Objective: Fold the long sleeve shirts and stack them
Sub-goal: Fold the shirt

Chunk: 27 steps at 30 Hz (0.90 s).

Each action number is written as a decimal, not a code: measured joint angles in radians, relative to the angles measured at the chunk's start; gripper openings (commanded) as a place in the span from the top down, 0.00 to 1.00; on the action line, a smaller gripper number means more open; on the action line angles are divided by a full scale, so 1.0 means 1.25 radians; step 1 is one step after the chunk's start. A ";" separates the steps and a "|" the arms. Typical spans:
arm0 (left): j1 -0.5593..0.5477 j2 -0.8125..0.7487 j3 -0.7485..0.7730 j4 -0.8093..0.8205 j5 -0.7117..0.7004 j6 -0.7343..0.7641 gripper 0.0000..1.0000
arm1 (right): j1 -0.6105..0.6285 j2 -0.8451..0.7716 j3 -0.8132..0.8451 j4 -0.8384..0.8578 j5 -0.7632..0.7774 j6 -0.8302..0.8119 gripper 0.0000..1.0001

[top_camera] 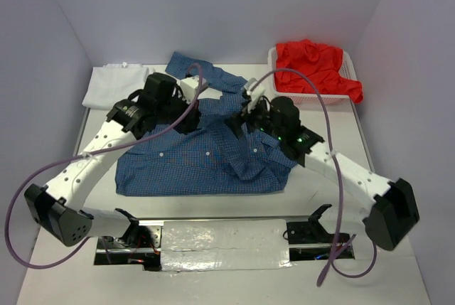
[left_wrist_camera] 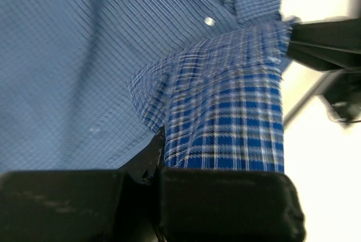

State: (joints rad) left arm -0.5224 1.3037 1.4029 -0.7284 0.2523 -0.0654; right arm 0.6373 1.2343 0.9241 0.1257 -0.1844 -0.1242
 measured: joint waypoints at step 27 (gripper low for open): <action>0.001 0.020 -0.006 0.105 -0.169 0.431 1.00 | -0.037 0.032 0.031 -0.080 -0.269 -0.194 0.15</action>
State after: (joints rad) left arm -0.5209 1.3285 1.3952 -0.5968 0.0414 0.4732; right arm 0.5915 1.2747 0.9627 0.0261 -0.5213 -0.3668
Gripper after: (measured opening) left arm 0.037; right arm 0.907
